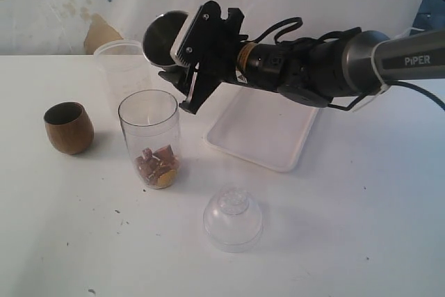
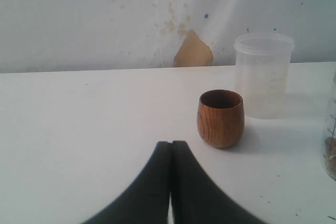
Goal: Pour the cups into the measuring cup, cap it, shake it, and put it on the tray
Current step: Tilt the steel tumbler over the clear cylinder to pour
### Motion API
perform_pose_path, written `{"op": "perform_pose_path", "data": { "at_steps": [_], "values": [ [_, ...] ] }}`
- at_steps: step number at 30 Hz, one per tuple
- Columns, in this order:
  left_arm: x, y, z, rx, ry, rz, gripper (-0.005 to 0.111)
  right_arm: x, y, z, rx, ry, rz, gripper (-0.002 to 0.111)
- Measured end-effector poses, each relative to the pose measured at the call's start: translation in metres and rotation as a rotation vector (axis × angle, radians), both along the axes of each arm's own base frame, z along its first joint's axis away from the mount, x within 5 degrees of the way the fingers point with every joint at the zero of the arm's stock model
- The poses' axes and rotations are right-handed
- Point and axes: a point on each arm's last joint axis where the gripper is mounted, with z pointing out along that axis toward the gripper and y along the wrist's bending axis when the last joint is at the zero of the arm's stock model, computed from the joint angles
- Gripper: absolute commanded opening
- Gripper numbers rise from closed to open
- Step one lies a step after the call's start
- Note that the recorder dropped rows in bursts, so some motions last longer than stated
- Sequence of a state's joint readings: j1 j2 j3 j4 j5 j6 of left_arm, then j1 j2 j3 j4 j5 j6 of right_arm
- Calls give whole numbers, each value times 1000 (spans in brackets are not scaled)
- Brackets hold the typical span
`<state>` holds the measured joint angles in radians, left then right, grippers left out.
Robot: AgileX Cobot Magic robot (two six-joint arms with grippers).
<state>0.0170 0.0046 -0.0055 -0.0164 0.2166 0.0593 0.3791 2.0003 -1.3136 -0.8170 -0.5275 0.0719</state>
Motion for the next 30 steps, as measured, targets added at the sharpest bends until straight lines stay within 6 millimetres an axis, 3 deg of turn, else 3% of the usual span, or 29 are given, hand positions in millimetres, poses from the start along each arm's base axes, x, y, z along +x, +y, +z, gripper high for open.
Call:
{"op": "perform_pose_path", "data": {
  "at_steps": [30],
  "values": [
    [0, 0, 0, 0, 0, 0, 0, 0, 0, 1, -190, -191, 61, 0]
  ]
}}
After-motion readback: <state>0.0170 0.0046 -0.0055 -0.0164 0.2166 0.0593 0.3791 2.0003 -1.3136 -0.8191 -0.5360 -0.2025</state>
